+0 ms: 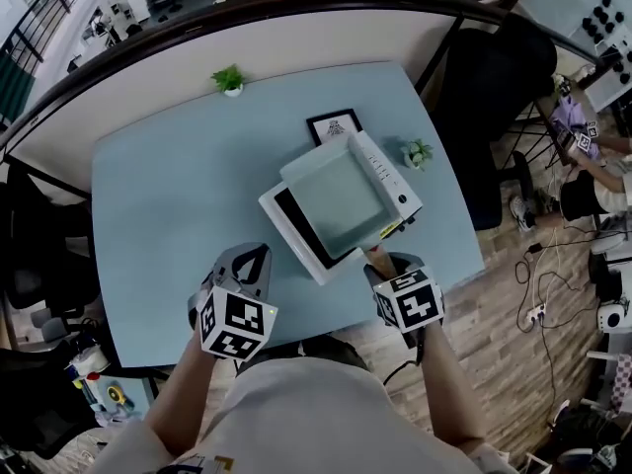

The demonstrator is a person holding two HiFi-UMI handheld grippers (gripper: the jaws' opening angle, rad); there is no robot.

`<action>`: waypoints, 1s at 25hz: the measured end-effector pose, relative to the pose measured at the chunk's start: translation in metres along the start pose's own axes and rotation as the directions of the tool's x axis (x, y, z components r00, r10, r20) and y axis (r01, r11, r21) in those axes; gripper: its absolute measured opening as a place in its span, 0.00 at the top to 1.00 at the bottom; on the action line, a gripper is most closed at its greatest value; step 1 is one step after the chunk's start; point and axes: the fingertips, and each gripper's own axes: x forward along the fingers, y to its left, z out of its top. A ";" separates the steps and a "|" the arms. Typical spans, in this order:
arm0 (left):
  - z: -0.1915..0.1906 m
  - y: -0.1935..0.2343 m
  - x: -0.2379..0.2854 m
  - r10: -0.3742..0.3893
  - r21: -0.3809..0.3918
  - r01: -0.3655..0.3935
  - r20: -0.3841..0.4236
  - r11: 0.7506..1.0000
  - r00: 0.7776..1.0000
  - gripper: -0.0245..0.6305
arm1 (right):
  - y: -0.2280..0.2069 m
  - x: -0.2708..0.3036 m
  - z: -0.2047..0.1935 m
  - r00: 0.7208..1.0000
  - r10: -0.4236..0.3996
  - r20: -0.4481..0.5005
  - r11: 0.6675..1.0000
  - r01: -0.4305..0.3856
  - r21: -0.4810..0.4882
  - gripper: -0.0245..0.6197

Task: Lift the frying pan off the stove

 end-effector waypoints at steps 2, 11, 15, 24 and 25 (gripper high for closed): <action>0.009 0.007 -0.008 0.017 -0.002 -0.017 0.028 1.000 0.999 0.96 | 0.002 -0.015 0.014 0.999 -0.017 0.046 1.000 0.017 -0.002 0.73; 0.066 0.037 -0.050 0.052 -0.071 -0.039 0.194 0.997 0.980 0.96 | 0.013 -0.091 0.081 0.959 -0.045 0.281 0.999 0.048 -0.003 0.72; 0.100 0.057 -0.080 0.109 -0.070 -0.092 0.293 0.993 0.950 0.96 | 0.017 -0.123 0.107 0.923 -0.080 0.376 0.996 0.092 -0.015 0.72; 0.151 0.069 -0.138 0.168 -0.070 -0.153 0.452 0.986 0.876 0.96 | 0.028 -0.186 0.138 0.844 -0.116 0.523 0.989 0.146 -0.016 0.72; 0.153 0.070 -0.142 0.175 -0.070 -0.160 0.460 0.985 0.871 0.96 | 0.029 -0.193 0.140 0.834 -0.121 0.539 0.989 0.149 -0.009 0.72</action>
